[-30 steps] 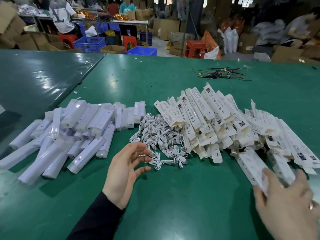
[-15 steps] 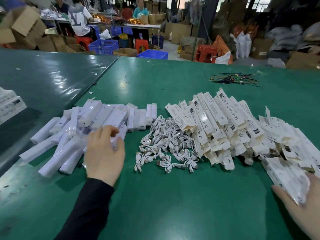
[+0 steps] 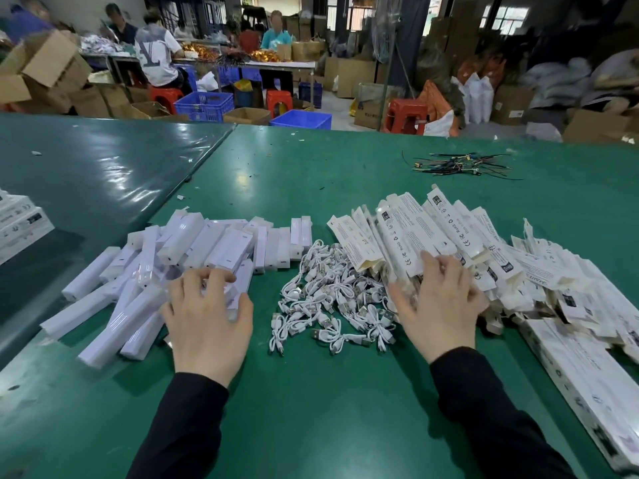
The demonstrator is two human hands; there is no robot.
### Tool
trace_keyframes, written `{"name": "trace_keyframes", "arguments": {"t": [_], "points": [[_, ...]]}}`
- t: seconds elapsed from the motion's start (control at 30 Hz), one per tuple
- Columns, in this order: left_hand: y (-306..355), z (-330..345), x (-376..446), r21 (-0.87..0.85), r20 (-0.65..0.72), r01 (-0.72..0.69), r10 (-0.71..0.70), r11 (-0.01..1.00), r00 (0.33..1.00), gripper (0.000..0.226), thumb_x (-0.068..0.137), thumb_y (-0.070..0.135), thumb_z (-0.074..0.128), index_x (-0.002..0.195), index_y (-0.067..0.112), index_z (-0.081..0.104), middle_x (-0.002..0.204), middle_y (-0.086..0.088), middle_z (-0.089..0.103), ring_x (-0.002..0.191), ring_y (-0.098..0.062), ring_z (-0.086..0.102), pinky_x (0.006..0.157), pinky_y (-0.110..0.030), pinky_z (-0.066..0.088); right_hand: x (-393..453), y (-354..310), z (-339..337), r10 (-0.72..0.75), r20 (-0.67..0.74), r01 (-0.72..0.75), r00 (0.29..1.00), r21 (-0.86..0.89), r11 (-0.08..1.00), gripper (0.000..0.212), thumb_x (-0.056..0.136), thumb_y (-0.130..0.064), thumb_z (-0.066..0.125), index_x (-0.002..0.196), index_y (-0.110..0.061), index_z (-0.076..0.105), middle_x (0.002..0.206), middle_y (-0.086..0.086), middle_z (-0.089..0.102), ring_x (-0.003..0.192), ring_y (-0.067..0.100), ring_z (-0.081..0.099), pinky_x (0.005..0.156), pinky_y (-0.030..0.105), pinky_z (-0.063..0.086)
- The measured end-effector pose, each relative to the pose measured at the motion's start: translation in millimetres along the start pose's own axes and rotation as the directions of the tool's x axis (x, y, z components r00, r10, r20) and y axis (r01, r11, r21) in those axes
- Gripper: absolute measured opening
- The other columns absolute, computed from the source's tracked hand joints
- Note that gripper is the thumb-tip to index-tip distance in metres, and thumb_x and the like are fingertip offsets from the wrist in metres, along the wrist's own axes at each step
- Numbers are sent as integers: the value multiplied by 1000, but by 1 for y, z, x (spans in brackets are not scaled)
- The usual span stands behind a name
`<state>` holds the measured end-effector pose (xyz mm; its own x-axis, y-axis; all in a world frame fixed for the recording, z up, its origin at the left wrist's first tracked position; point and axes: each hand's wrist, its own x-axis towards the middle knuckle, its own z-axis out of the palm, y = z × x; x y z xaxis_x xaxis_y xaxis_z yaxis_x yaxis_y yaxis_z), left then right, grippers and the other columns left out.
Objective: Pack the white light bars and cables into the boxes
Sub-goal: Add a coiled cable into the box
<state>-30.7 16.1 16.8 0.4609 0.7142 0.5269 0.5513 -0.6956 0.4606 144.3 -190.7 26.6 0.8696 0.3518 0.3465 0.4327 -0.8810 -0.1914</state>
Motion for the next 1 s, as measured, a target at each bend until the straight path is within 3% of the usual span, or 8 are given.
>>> {"name": "trace_keyframes", "arguments": {"t": [0.17, 0.37, 0.47, 0.5, 0.63, 0.8, 0.9, 1.0], "points": [[5, 5, -4, -103, -60, -94, 88, 990, 994, 12, 84, 15, 61, 93, 8, 65, 101, -10, 55, 101, -33, 47, 81, -47, 38, 16, -8, 8, 61, -92, -64, 994, -35, 997, 47, 95, -59, 39, 105, -23, 67, 119, 5, 44, 114, 26, 36, 93, 42, 18], [11, 11, -9, -254, -69, -197, 186, 947, 980, 21, 83, 25, 50, 86, 11, 65, 95, -3, 57, 96, -25, 48, 81, -39, 38, 15, 13, -4, 115, -126, -62, 985, 363, 930, 27, 93, -44, 55, 88, -23, 72, 112, -3, 58, 104, 14, 42, 92, 30, 11], [19, 11, -12, -386, -53, -207, 203, 899, 978, 14, 83, 23, 53, 82, 14, 64, 89, 4, 58, 91, -15, 49, 82, -24, 37, 10, 19, -14, 19, -356, 126, 934, 379, 917, 23, 92, -30, 60, 86, -12, 72, 98, 3, 61, 92, 22, 53, 99, 47, 31], [21, 10, -14, -440, -39, -190, 193, 878, 980, 10, 84, 21, 55, 81, 17, 63, 86, 8, 59, 87, -13, 52, 80, -20, 38, 6, 17, -18, -10, -443, 226, 897, 439, 870, 21, 94, -25, 58, 86, -10, 70, 90, 4, 61, 82, 22, 55, 88, 52, 43], [33, 4, -21, -764, 313, 231, 34, 602, 949, 4, 88, 22, 71, 87, 24, 67, 83, 4, 72, 79, -16, 69, 70, -21, 54, -23, -8, -27, -38, -505, 434, 862, 698, 570, 16, 97, -22, 47, 88, -16, 59, 69, -5, 54, 57, 14, 50, 49, 37, 46], [50, -1, -20, -676, 737, 731, 114, 98, 666, 62, 73, 37, 80, 121, 6, 56, 111, -17, 71, 98, -36, 70, 80, -40, 60, -69, -33, -11, -566, -392, 636, 725, 696, 333, 12, 98, -16, 53, 90, -16, 62, 87, -9, 59, 77, 0, 56, 67, 17, 46], [52, -3, -21, -627, 775, 779, 84, -26, 626, 70, 66, 29, 76, 125, 0, 52, 107, -23, 71, 96, -40, 70, 74, -36, 61, -80, -40, -6, -710, -290, 655, 641, 688, 311, 12, 98, -18, 59, 87, -15, 63, 87, -7, 57, 70, 6, 51, 65, 15, 42], [47, -4, -20, -643, 765, 766, 83, 29, 639, 63, 67, 19, 74, 123, -2, 55, 106, -20, 72, 96, -35, 71, 72, -29, 60, -80, -40, -8, -684, -238, 588, 690, 735, 337, 25, 95, -34, 63, 75, -19, 62, 75, -11, 56, 62, 6, 48, 58, 18, 40]]}}
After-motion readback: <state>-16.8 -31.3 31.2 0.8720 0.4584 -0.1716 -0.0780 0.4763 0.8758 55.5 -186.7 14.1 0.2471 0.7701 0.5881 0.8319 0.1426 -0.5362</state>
